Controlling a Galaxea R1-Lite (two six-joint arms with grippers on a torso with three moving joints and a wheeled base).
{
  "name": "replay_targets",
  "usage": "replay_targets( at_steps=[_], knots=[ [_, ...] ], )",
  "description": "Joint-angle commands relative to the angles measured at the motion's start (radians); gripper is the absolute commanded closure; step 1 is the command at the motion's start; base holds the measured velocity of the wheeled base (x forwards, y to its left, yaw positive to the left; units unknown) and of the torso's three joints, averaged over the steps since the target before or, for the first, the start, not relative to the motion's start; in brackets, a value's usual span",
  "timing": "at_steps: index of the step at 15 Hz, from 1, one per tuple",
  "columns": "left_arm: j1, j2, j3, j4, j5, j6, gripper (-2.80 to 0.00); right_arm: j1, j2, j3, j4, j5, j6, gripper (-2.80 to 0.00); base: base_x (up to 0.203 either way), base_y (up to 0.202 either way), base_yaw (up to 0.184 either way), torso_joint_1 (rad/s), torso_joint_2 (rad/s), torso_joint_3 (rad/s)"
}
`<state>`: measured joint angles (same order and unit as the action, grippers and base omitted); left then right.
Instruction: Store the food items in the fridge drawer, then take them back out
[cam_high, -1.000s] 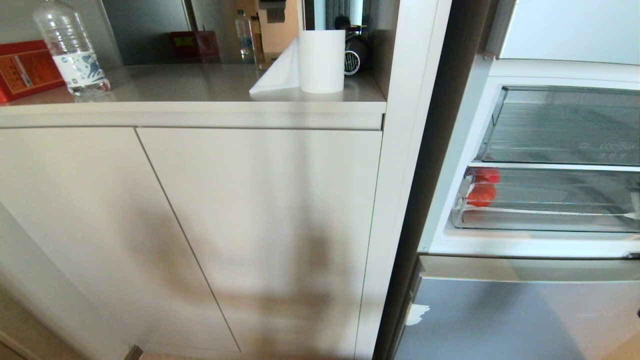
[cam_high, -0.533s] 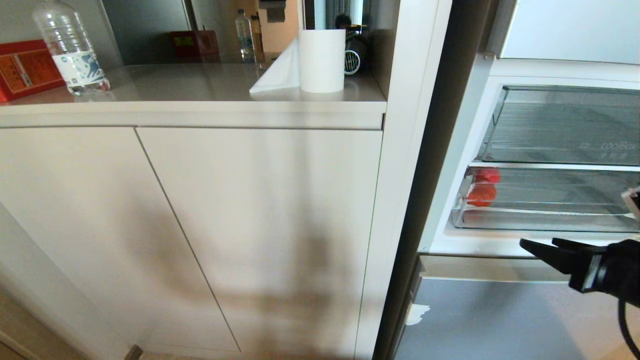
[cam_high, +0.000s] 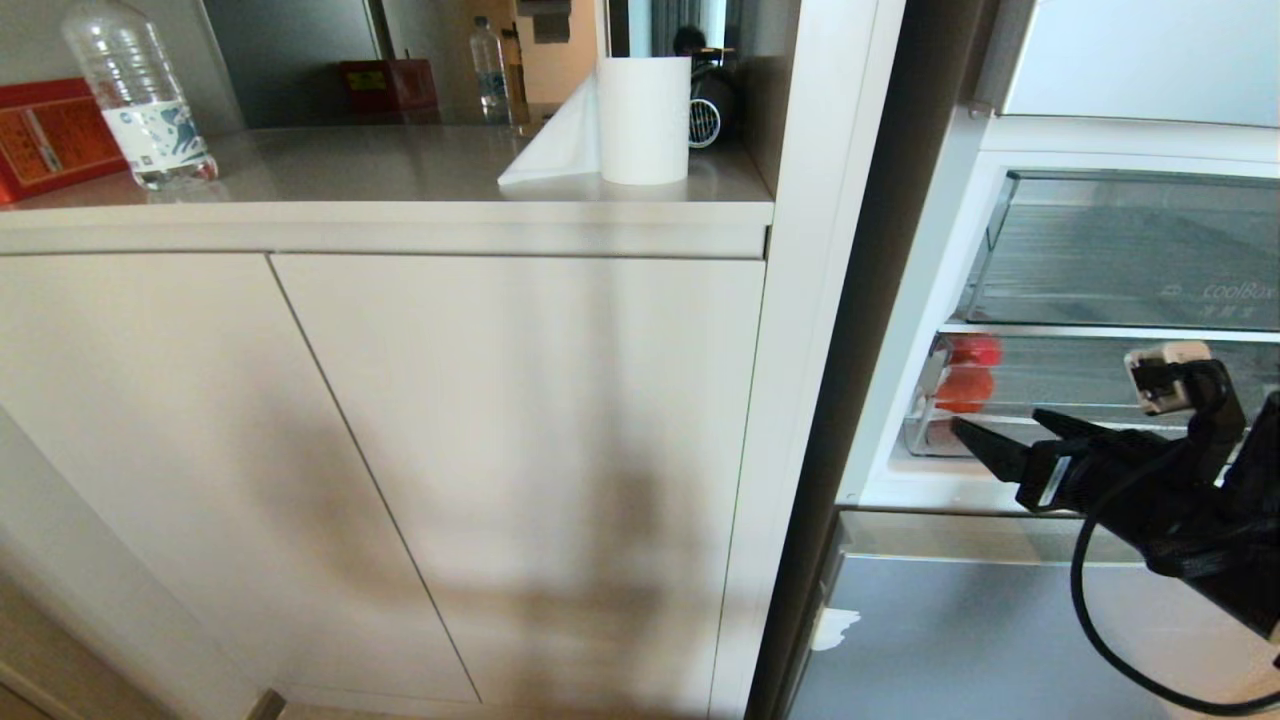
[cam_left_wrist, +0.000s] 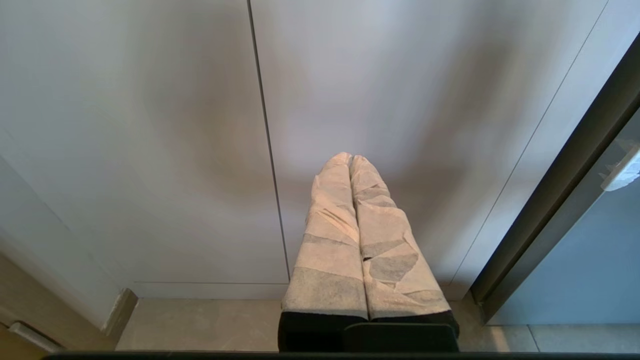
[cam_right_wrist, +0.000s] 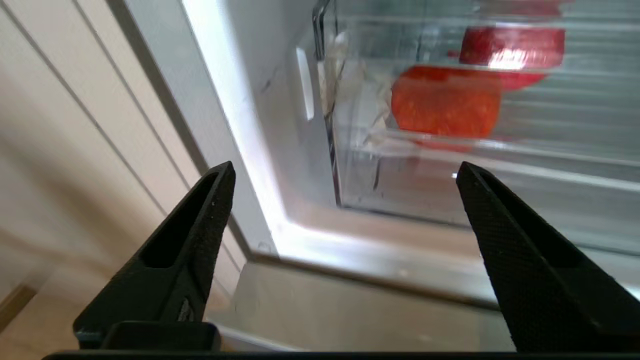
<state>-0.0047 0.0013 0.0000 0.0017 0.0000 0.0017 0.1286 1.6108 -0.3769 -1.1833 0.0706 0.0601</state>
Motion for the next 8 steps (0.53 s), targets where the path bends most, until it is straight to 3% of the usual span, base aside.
replay_targets(
  at_steps=[1, 8],
  knots=[
    [0.000, 0.000, 0.000, 0.000, 0.000, 0.000, 0.00, 0.008, 0.050, -0.016, -0.030, -0.004, -0.005, -2.80, 0.000, 0.000, 0.000, 0.000, 0.00, 0.000],
    [-0.001, 0.000, 0.000, 0.000, 0.000, 0.000, 0.00, 0.008, 0.147, -0.126, -0.033, -0.057, -0.008, -2.80, 0.000, 0.000, 0.000, 0.000, 0.00, 0.000]
  ],
)
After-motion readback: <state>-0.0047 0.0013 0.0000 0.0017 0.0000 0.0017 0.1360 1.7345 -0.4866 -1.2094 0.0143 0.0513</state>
